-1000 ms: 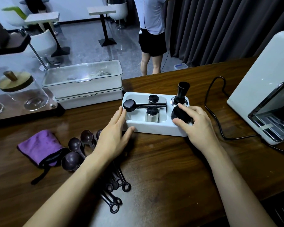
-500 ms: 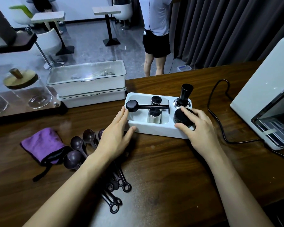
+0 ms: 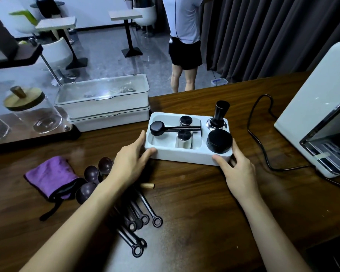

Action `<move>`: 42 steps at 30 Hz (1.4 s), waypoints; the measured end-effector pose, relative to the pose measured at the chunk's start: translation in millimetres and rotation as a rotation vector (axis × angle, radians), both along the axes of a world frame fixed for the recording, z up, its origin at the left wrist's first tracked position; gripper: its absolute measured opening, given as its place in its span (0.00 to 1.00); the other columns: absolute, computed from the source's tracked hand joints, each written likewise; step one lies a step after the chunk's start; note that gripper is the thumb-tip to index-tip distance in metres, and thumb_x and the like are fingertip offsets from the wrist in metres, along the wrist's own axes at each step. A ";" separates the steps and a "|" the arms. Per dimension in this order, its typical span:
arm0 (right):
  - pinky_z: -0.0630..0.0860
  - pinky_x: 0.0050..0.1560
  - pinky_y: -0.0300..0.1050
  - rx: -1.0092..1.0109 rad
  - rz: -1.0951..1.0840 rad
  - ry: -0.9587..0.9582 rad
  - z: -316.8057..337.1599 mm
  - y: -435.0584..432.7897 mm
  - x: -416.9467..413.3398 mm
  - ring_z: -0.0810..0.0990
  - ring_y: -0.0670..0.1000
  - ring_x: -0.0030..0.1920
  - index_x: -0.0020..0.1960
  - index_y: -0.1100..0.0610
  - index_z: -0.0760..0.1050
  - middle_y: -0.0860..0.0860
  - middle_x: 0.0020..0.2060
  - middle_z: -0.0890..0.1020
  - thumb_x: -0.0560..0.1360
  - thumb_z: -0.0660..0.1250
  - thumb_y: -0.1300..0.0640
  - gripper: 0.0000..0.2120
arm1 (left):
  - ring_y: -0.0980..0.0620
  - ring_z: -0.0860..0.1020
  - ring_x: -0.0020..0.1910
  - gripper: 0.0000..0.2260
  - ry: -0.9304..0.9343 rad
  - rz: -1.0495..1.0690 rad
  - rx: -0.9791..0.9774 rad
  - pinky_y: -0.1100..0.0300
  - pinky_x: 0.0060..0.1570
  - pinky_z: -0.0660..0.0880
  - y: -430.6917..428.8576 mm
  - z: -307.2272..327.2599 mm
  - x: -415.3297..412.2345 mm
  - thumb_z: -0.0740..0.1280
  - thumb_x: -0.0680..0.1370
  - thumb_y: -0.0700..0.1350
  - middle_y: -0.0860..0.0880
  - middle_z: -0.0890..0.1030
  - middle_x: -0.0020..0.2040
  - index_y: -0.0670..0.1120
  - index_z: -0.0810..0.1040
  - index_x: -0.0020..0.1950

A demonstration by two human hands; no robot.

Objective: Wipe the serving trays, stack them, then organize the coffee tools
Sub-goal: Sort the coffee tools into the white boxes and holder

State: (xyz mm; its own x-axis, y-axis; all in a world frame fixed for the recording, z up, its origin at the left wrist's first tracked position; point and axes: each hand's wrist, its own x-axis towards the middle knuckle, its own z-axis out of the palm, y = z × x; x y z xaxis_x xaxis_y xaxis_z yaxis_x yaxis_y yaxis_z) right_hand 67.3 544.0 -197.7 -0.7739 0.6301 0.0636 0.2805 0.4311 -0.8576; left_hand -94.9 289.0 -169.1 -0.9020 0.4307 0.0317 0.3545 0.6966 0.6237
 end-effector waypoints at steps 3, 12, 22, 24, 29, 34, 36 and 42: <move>0.74 0.69 0.56 -0.052 -0.003 0.029 0.6 0.4 -1.2 0.73 0.51 0.71 0.80 0.42 0.58 0.46 0.72 0.73 0.73 0.71 0.39 0.39 | 0.41 0.73 0.71 0.30 0.006 0.007 0.004 0.55 0.58 0.68 4.1 3.2 -3.0 0.68 0.81 0.55 0.45 0.78 0.71 0.51 0.64 0.81; 0.73 0.65 0.35 -0.229 0.065 0.179 21.6 32.0 -18.9 0.75 0.33 0.62 0.77 0.53 0.67 0.42 0.66 0.77 0.77 0.72 0.60 0.31 | 0.43 0.75 0.69 0.27 0.032 0.068 0.121 0.56 0.56 0.70 37.0 19.1 -2.6 0.71 0.80 0.52 0.48 0.80 0.68 0.52 0.70 0.78; 0.72 0.67 0.41 -0.262 0.136 0.173 42.7 84.0 -79.2 0.73 0.43 0.68 0.77 0.54 0.66 0.42 0.68 0.74 0.75 0.74 0.62 0.33 | 0.49 0.79 0.63 0.24 -0.101 0.213 0.322 0.56 0.57 0.73 78.0 12.1 -18.8 0.71 0.79 0.49 0.52 0.83 0.63 0.53 0.74 0.75; 0.72 0.62 0.35 -0.263 0.155 0.158 49.0 93.8 -95.5 0.73 0.41 0.66 0.77 0.54 0.66 0.42 0.66 0.73 0.74 0.74 0.61 0.34 | 0.49 0.79 0.64 0.25 -0.127 0.250 0.358 0.53 0.62 0.74 85.5 10.7 -26.3 0.71 0.79 0.50 0.51 0.82 0.64 0.53 0.72 0.76; 0.74 0.50 0.24 -0.270 0.193 0.139 47.8 111.6 -136.1 0.75 0.27 0.51 0.77 0.53 0.66 0.40 0.62 0.74 0.74 0.74 0.63 0.34 | 0.48 0.78 0.63 0.27 -0.165 0.342 0.388 0.49 0.65 0.73 97.6 1.8 -48.2 0.69 0.79 0.54 0.52 0.82 0.62 0.52 0.70 0.78; 0.73 0.44 0.24 -0.305 0.201 0.126 39.4 117.0 -162.8 0.73 0.29 0.51 0.77 0.52 0.65 0.42 0.64 0.74 0.75 0.74 0.62 0.34 | 0.47 0.79 0.63 0.25 -0.142 0.399 0.414 0.47 0.66 0.73 105.7 -2.0 -62.7 0.68 0.80 0.53 0.51 0.84 0.60 0.53 0.70 0.77; 0.74 0.44 0.25 -0.318 0.212 0.128 36.5 118.7 -169.4 0.74 0.30 0.51 0.77 0.53 0.65 0.42 0.64 0.74 0.75 0.73 0.61 0.34 | 0.47 0.80 0.61 0.25 -0.129 0.408 0.423 0.47 0.64 0.74 107.1 -2.6 -64.5 0.68 0.80 0.53 0.51 0.85 0.57 0.55 0.71 0.77; 0.73 0.54 0.32 -0.332 0.230 0.139 28.2 122.0 -172.1 0.74 0.42 0.64 0.77 0.53 0.65 0.48 0.71 0.74 0.75 0.73 0.62 0.34 | 0.47 0.78 0.65 0.24 -0.110 0.443 0.468 0.52 0.65 0.73 114.4 -5.6 -61.5 0.68 0.81 0.50 0.49 0.83 0.62 0.52 0.71 0.77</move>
State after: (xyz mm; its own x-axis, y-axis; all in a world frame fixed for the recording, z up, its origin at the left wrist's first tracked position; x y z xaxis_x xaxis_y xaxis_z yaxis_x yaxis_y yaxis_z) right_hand -104.8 666.0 -169.5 -0.8951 0.4459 -0.0002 0.0813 0.1626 -0.9833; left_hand -156.5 403.4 -174.7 -0.9996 -0.0194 0.0226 0.0127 0.4084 0.9127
